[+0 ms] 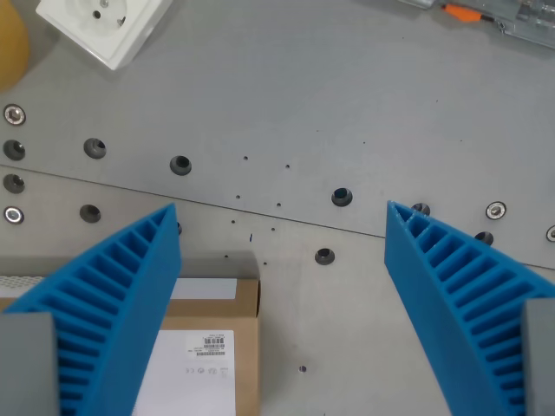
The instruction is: Move above the white socket
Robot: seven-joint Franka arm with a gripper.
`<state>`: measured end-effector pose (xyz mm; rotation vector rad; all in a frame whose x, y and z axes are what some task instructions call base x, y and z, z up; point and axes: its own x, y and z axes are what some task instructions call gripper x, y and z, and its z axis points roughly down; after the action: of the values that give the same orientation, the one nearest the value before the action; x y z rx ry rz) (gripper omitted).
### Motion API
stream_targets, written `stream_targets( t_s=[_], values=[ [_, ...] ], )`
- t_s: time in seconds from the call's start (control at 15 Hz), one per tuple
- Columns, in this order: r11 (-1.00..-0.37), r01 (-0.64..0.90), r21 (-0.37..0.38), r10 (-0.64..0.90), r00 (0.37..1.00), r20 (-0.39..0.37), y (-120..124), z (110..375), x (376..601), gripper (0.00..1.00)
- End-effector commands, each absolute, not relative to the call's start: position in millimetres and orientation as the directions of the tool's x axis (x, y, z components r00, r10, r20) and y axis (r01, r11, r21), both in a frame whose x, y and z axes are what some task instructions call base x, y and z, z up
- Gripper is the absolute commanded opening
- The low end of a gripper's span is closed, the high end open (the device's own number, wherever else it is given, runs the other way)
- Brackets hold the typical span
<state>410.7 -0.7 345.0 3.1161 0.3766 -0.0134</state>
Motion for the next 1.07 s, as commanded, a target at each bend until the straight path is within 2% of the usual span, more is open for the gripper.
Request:
stream_targets(
  t_s=[0.07, 0.47, 1.07],
  values=[
    [-0.971, 0.239, 0.003, 0.239, 0.971, -0.002, -0.7, 347.7, 410.4, 1.0],
    [-0.964, 0.267, 0.004, 0.267, 0.964, -0.001, 0.4, 346.3, 410.7, 1.0],
    [-0.917, 0.398, 0.013, 0.399, 0.917, 0.026, 10.8, 331.4, 413.6, 1.0]
  ],
)
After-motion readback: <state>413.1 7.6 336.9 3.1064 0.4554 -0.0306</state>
